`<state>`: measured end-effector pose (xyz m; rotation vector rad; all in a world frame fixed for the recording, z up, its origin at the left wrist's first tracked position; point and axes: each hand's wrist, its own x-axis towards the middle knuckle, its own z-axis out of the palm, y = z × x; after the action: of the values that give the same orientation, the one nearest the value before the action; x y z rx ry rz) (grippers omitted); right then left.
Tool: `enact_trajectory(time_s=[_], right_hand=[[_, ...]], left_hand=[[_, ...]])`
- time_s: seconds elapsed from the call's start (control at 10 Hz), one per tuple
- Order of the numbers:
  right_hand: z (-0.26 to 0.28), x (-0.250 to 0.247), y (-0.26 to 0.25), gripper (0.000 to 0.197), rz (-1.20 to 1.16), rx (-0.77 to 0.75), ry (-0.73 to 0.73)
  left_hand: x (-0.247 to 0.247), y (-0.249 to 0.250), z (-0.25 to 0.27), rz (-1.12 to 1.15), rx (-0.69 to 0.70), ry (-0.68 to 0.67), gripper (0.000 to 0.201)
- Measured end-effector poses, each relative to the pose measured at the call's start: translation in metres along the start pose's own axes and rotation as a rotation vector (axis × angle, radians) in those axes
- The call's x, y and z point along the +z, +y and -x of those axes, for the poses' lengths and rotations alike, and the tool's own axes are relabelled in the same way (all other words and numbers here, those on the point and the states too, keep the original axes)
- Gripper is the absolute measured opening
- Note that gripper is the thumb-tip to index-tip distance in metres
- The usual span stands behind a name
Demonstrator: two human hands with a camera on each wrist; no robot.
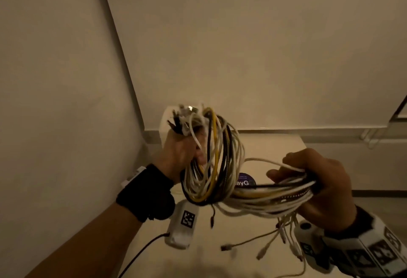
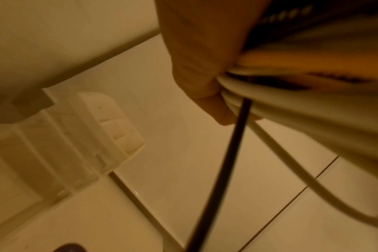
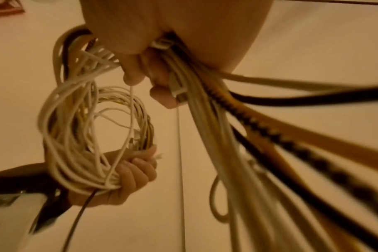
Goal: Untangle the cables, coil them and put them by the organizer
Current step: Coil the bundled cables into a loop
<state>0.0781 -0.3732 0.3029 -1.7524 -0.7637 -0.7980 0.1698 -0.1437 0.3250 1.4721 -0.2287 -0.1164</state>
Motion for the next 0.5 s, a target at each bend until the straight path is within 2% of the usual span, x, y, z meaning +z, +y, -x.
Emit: enact_trajectory(time_s=[0.1, 0.2, 0.3, 0.4, 0.5], right_hand=[[-0.014, 0.015, -0.015, 0.032, -0.088, -0.017, -0.002], [-0.025, 0.026, -0.026, 0.033, -0.168, -0.055, -0.038], [-0.028, 0.038, -0.029, 0.046, -0.336, -0.022, -0.005], [-0.030, 0.046, -0.026, 0.049, -0.451, -0.006, 0.098], [-0.021, 0.033, -0.026, 0.049, -0.261, -0.047, 0.085]], left_hand=[[0.016, -0.003, 0.011, 0.083, -0.060, -0.168, 0.009], [0.024, -0.009, 0.016, 0.253, -0.099, -0.354, 0.012], [0.034, 0.002, 0.026, 0.613, 0.162, -0.412, 0.040], [0.051, 0.009, 0.028, 0.441, 0.256, -0.381, 0.040], [0.030, 0.008, 0.018, 0.685, -0.076, -0.504, 0.043]])
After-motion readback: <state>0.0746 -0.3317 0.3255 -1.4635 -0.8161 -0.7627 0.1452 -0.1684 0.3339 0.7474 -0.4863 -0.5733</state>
